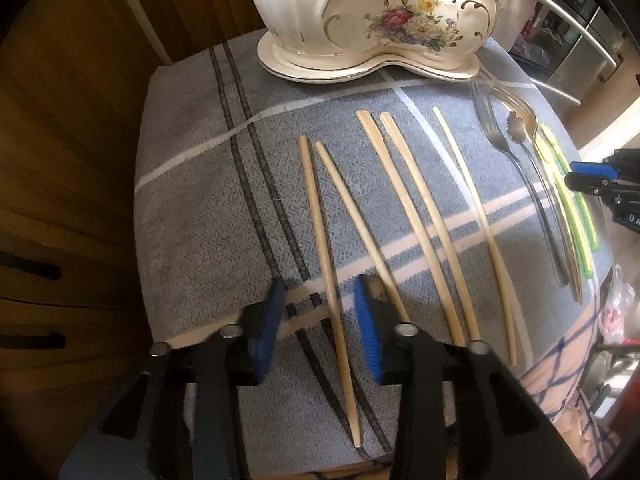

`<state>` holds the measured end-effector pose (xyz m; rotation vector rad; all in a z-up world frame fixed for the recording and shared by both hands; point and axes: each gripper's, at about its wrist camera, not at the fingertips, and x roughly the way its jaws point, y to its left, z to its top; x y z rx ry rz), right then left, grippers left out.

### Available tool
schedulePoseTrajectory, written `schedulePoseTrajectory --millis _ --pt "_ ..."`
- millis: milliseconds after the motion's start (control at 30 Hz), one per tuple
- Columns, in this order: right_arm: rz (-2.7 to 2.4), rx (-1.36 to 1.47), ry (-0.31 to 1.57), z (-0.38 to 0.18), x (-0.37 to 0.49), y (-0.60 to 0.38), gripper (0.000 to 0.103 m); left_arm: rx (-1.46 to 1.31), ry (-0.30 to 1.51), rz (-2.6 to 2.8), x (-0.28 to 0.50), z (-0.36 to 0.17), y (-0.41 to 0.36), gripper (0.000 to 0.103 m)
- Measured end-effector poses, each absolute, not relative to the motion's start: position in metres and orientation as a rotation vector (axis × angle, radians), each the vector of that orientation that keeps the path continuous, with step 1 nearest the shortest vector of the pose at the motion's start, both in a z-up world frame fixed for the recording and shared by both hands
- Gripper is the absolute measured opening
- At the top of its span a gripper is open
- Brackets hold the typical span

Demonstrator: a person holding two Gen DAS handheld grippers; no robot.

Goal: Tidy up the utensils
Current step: 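Grasp a wooden chopstick with the left tool while the right tool grasps a yellow spoon, then drop the chopstick into the taller pot while the right tool drops its spoon in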

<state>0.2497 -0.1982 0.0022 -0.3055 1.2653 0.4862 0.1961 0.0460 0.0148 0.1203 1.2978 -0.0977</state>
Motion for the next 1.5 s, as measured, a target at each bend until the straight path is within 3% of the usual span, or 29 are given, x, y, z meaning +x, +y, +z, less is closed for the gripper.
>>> schedulePoseTrajectory --millis 67,267,533,800,1033,1267,1500 --pt "0.49 -0.297 1.272 0.004 0.251 -0.199 0.01 0.119 1.305 -0.083 0.202 0.013 0.044 0.014" --pt "0.492 -0.244 1.276 0.006 0.258 -0.207 0.01 0.092 1.321 -0.079 0.212 0.013 0.047 0.005" --pt "0.515 -0.119 1.175 0.028 0.262 -0.226 0.01 -0.038 1.231 -0.1 0.209 0.019 0.069 0.005" --pt "0.606 0.047 0.91 0.088 0.26 -0.232 0.01 -0.213 0.973 -0.181 0.179 0.079 0.095 0.005" --pt "0.662 0.109 0.71 0.129 0.27 -0.204 0.01 -0.164 0.631 -0.181 0.162 0.148 0.086 0.005" --pt "0.65 0.134 0.593 0.148 0.298 -0.179 0.01 -0.126 0.383 -0.157 0.208 0.2 0.077 0.005" --pt "0.626 0.103 0.546 0.15 0.321 -0.152 0.01 -0.108 0.261 -0.118 0.272 0.209 0.06 0.005"
